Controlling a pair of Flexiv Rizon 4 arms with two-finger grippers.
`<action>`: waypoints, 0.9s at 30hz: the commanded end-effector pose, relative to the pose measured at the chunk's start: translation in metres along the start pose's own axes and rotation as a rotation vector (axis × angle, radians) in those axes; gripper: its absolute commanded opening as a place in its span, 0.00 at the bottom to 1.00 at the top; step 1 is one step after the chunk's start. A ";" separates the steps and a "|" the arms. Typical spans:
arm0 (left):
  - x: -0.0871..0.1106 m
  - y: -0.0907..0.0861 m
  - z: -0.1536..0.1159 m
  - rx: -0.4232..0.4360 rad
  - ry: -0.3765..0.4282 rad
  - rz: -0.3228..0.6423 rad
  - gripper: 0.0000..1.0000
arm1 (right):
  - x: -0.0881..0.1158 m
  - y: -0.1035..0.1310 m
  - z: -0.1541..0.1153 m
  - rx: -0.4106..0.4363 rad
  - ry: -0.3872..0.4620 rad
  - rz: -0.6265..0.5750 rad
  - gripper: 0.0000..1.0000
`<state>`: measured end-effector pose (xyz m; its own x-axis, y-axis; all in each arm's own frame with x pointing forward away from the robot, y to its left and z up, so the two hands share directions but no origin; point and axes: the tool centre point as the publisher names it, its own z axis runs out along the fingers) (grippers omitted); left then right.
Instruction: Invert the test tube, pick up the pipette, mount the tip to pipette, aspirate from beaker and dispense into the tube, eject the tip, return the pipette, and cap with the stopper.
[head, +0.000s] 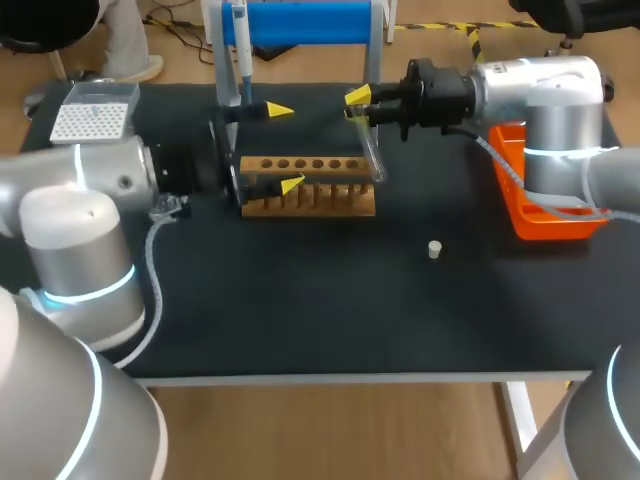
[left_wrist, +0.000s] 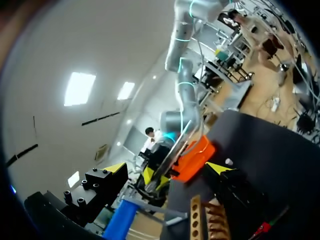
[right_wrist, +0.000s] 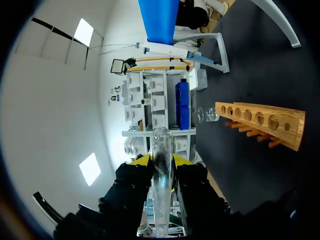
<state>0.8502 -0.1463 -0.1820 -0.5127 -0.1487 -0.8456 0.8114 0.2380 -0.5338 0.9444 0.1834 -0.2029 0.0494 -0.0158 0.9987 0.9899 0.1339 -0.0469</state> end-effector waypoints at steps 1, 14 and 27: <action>0.002 -0.003 -0.001 -0.053 -0.074 0.235 1.00 | 0.001 0.000 -0.001 0.002 -0.004 0.000 0.00; 0.002 -0.003 -0.001 -0.053 -0.074 0.235 1.00 | 0.001 0.000 -0.001 0.002 -0.004 0.000 0.00; 0.015 -0.022 0.025 0.049 0.023 0.545 1.00 | 0.001 0.000 -0.001 0.002 -0.004 0.000 0.00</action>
<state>0.8244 -0.1747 -0.1848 -0.0151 -0.0168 -0.9997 0.9652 0.2609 -0.0190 0.9444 0.1833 -0.2028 0.0494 -0.0157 0.9987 0.9899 0.1338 -0.0469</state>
